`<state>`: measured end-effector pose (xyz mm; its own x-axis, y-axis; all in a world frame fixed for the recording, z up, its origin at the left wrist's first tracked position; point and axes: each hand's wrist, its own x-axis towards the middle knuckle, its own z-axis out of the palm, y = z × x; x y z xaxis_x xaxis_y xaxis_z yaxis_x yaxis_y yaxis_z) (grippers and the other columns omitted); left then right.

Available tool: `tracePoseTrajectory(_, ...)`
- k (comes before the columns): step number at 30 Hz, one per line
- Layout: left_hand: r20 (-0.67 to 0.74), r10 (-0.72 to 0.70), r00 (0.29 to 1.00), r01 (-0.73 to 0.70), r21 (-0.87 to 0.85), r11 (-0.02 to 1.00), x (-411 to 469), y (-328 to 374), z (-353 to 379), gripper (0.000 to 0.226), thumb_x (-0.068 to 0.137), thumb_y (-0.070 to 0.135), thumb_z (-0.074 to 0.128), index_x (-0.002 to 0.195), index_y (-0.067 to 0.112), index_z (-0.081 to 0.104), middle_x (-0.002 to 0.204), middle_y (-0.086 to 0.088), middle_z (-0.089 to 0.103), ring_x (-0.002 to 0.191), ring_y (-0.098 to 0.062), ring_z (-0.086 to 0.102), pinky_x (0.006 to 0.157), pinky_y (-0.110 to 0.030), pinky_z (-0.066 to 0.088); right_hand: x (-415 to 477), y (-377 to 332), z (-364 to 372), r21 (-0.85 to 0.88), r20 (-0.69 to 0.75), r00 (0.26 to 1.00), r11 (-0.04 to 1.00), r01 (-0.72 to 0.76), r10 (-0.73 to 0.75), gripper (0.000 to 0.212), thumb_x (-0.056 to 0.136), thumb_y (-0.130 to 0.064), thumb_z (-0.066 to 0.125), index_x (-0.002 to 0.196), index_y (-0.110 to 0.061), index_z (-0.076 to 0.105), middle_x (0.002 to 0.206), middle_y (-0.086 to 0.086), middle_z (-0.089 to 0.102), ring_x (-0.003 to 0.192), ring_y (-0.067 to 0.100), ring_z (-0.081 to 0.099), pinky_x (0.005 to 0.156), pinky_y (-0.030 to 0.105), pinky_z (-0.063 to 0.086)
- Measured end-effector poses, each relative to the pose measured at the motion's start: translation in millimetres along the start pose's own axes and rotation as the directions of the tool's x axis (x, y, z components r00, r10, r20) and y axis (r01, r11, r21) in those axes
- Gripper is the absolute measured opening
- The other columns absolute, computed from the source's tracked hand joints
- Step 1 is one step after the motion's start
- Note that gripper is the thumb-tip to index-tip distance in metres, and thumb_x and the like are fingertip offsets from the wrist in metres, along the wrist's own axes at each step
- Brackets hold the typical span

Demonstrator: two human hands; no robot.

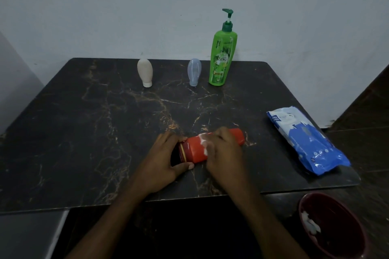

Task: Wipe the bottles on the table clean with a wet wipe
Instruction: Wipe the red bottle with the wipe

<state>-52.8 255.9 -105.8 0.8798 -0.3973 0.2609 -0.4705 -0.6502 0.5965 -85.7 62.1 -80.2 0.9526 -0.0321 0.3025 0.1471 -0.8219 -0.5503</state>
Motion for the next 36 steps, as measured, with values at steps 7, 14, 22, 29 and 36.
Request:
tracePoseTrajectory(7,-0.005,0.027,1.000,-0.027,0.009,1.000,-2,2,-1,0.063,0.074,0.043,0.085,0.127,0.030,0.053,0.123,0.017,0.049,0.116,0.002,0.046,0.095,-0.011,0.035,26,43,-26,-0.283,-0.029,0.976,0.935,-0.215,0.215,0.034,0.089,-0.019,0.065,0.123,-0.018,0.062,0.118,0.007,0.054,0.105,0.019,0.054,0.089,0.032,0.049)
tracePoseTrajectory(14,-0.031,0.068,0.997,-0.066,0.042,0.997,-4,5,-2,0.062,0.073,0.041,0.086,0.124,0.026,0.055,0.121,0.013,0.051,0.113,-0.005,0.047,0.096,-0.018,0.038,7,-25,-1,-0.142,0.100,0.988,0.981,0.131,-0.118,0.047,0.077,-0.023,0.075,0.122,-0.023,0.061,0.117,-0.004,0.046,0.106,0.012,0.045,0.095,0.029,0.041)
tracePoseTrajectory(22,-0.042,0.071,0.997,-0.069,0.035,0.997,-4,5,-2,0.063,0.074,0.041,0.086,0.127,0.027,0.056,0.123,0.015,0.050,0.114,-0.003,0.048,0.096,-0.013,0.035,34,19,-34,-0.270,0.117,0.984,0.957,-0.101,0.137,0.038,0.084,-0.018,0.066,0.122,-0.025,0.064,0.120,0.005,0.050,0.108,0.019,0.051,0.095,0.039,0.048)
tracePoseTrajectory(29,-0.039,0.055,0.998,-0.054,0.037,0.998,-5,5,-2,0.065,0.074,0.041,0.086,0.130,0.027,0.055,0.125,0.013,0.051,0.116,-0.005,0.048,0.098,-0.020,0.039,26,-30,-7,-0.156,0.146,0.986,0.982,0.106,-0.083,0.027,0.085,-0.020,0.066,0.111,-0.026,0.067,0.112,-0.003,0.048,0.103,0.013,0.046,0.096,0.035,0.041)
tracePoseTrajectory(36,-0.033,0.035,0.999,-0.035,0.015,0.999,-4,3,-2,0.064,0.075,0.039,0.086,0.131,0.023,0.059,0.123,0.013,0.054,0.113,-0.001,0.048,0.098,-0.008,0.034,-31,-7,20,-0.024,-0.007,0.974,0.974,0.225,-0.225,0.035,0.085,-0.010,0.055,0.119,-0.013,0.066,0.100,0.002,0.055,0.088,0.023,0.055,0.077,0.041,0.050)
